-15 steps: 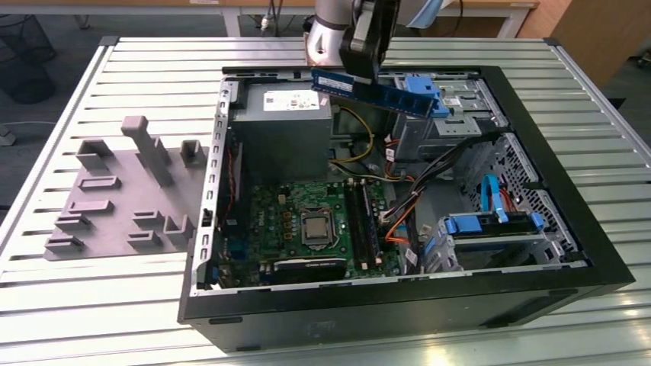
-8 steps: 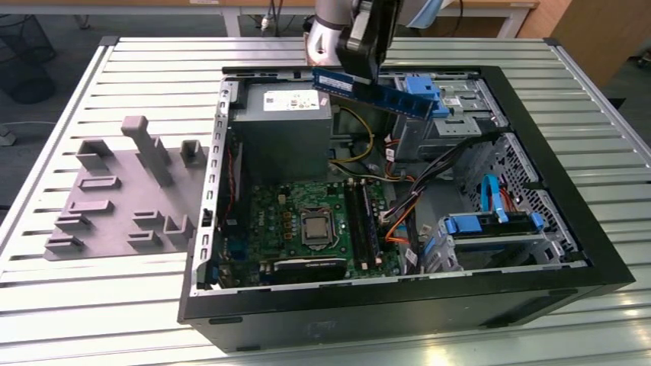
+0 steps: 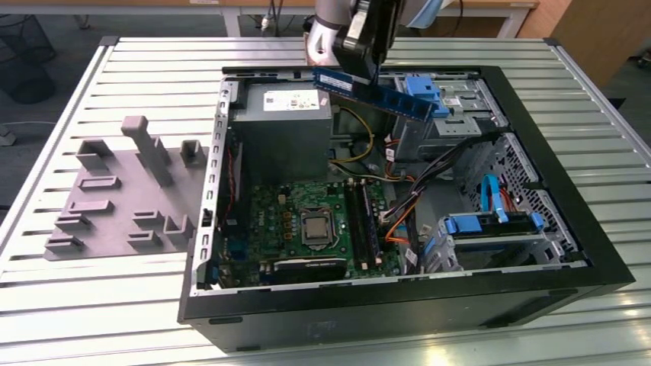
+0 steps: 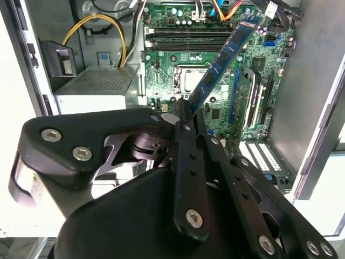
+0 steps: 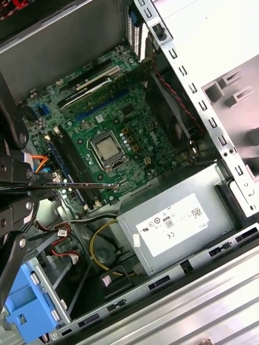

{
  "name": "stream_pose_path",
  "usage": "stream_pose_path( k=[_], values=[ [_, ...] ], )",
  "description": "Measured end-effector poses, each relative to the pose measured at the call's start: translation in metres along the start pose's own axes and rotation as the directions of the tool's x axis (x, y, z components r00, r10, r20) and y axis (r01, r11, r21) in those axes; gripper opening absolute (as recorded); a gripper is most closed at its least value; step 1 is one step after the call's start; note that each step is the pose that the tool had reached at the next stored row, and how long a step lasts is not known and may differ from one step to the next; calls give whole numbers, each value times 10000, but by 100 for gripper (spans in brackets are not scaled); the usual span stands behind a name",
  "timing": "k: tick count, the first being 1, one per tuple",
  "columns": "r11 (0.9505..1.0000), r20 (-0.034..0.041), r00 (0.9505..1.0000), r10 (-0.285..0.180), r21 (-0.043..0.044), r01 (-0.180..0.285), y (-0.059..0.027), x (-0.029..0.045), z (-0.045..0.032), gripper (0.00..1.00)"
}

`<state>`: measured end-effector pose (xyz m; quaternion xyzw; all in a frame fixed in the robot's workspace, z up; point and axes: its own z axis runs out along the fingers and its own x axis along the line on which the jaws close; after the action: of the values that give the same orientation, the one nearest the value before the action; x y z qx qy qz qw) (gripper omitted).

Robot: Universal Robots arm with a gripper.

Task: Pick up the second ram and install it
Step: 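Insert the second ram into the second slot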

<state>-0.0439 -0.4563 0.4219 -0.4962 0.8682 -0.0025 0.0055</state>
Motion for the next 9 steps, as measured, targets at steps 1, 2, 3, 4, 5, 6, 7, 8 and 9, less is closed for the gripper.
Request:
stream_pose_path(
  k=[1,2,3,4,5,6,7,8,9],
  values=[
    [10000,-1,10000,55,1,-55,0,0,0,14],
    [9999,-1,9999,110,1,-110,0,0,0,14],
    [9999,-2,9999,166,2,-166,0,0,0,14],
    [9997,-3,9997,224,2,-224,0,0,0,14],
    [9996,-4,9996,283,3,-283,0,0,0,14],
    [9994,-4,9994,342,3,-342,0,0,1,14],
    [9992,-5,9992,399,4,-399,0,0,0,14],
    [9989,-6,9989,464,5,-464,0,0,1,14],
    [9986,-7,9986,532,5,-532,0,0,1,14]
  ],
)
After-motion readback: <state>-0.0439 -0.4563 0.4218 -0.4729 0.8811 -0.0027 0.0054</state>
